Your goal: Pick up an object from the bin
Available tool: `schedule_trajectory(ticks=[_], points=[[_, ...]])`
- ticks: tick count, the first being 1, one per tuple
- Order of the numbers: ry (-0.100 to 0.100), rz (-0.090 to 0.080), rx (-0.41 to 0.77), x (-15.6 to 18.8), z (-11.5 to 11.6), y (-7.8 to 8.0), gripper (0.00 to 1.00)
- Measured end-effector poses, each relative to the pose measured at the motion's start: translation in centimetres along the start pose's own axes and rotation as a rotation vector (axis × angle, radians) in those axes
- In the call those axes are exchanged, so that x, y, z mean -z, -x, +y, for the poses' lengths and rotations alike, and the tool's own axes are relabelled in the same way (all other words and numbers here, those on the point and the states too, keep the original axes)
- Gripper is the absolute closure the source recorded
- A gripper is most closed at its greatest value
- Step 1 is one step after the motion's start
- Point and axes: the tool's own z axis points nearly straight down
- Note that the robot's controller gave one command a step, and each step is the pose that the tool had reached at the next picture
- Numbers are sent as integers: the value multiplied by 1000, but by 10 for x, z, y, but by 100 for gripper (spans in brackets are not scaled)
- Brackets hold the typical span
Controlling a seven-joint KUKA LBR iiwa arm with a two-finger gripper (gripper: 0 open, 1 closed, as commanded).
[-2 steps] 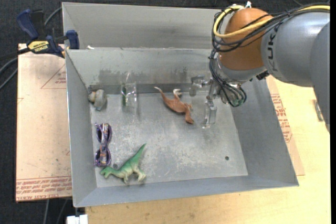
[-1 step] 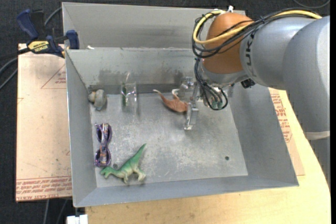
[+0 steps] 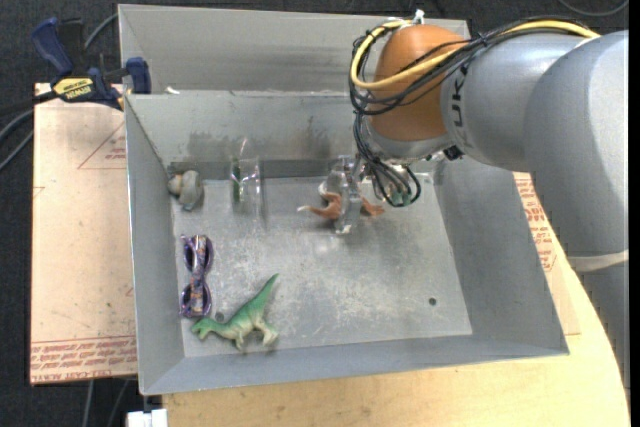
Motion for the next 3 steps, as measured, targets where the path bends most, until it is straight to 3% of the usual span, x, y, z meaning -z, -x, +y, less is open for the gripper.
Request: schedule_trajectory(ticks=[1, 2, 3], points=[[0, 0, 1, 0, 0, 0, 100], [2, -12, 24, -1, -29, 6, 100], [1, -15, 5, -1, -26, 3, 100]])
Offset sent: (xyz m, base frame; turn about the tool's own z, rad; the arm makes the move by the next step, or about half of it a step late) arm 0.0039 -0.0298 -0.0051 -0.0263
